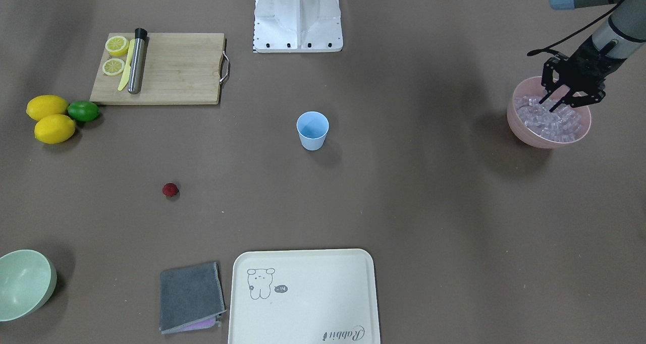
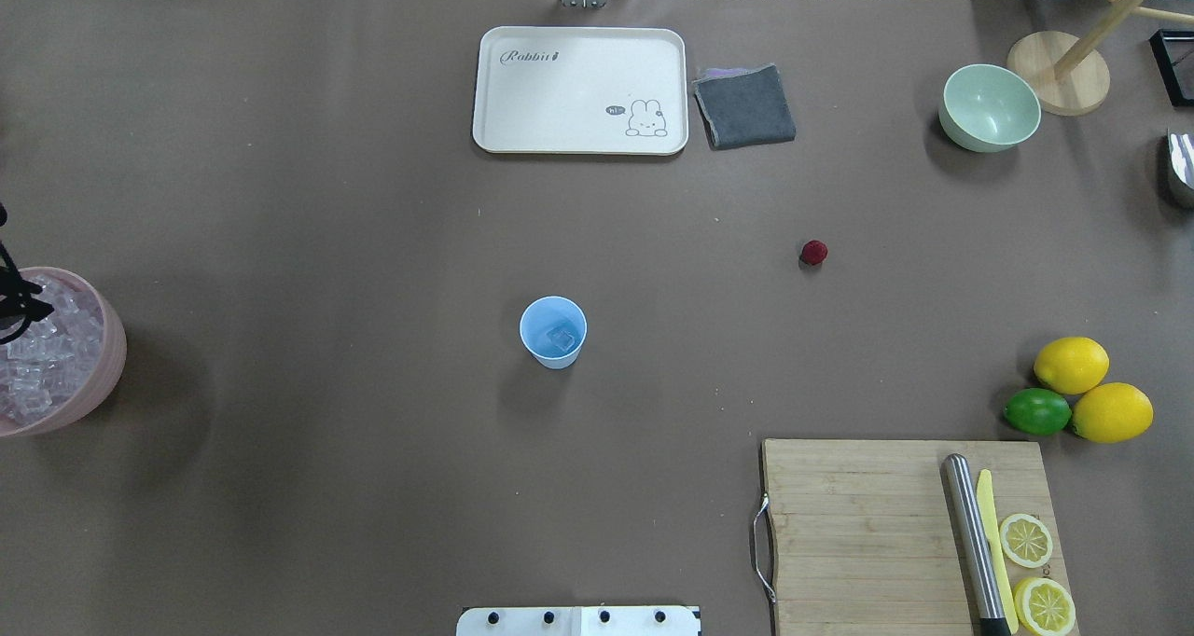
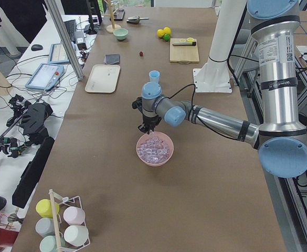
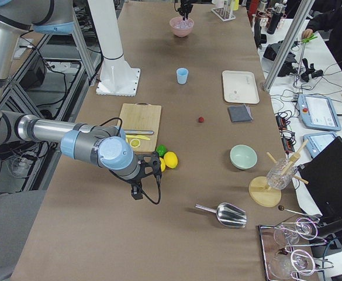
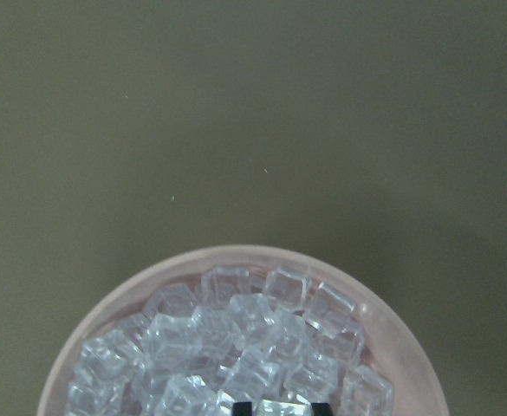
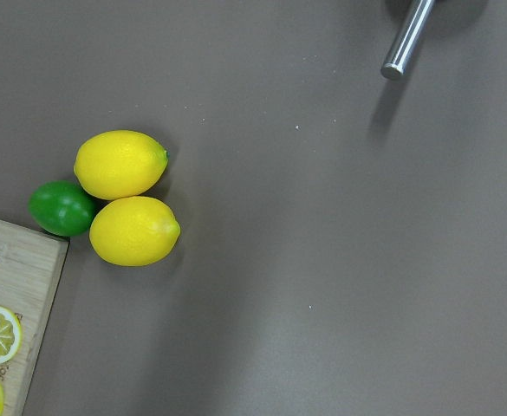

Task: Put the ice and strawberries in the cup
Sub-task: 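Lower the left gripper into the bowl and grasp another ice cube, then carry the ice cube with the left gripper over the blue cup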

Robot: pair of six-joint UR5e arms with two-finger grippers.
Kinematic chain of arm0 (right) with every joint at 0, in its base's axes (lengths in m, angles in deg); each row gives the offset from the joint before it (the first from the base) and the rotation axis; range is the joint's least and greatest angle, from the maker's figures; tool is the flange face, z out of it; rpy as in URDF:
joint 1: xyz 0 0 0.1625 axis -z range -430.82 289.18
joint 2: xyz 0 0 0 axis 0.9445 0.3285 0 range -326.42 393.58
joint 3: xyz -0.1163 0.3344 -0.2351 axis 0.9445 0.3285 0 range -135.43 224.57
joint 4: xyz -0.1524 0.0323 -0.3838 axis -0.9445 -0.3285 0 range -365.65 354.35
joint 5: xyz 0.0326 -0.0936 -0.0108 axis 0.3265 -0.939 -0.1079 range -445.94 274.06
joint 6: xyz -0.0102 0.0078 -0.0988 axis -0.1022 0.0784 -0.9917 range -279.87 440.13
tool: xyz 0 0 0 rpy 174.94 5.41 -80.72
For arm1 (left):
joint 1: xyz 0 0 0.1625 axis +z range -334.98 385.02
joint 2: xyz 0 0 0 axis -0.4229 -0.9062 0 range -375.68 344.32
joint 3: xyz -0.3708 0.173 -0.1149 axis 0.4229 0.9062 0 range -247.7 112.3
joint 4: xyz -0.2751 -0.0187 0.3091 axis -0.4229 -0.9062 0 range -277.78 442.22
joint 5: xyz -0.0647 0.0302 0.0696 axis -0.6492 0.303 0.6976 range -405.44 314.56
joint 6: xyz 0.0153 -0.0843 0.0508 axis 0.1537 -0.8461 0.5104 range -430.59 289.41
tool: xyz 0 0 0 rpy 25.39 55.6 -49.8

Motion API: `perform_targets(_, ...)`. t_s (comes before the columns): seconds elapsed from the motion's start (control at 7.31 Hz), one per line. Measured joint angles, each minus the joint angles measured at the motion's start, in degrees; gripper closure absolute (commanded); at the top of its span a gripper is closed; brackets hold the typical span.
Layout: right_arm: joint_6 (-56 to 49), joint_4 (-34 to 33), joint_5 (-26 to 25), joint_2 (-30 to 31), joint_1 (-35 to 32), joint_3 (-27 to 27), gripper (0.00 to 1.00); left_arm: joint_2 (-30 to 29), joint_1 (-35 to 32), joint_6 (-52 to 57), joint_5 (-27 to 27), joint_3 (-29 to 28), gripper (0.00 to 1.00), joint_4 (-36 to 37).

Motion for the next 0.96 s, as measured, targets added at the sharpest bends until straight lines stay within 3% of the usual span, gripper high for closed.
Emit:
perform_targets(0.68, -0.05, 0.04, -0.25, 0.88, -0.59, 0.07, 0.0, -16.1, 15.51, -28.58, 2.07, 0.42, 1.0, 2.12)
perform_targets(0.96, -0.02, 0.06, -0.26, 1.52, -0.73, 0.11, 0.0, -25.24, 20.83, -36.51, 3.99, 0.33, 1.0, 8.42)
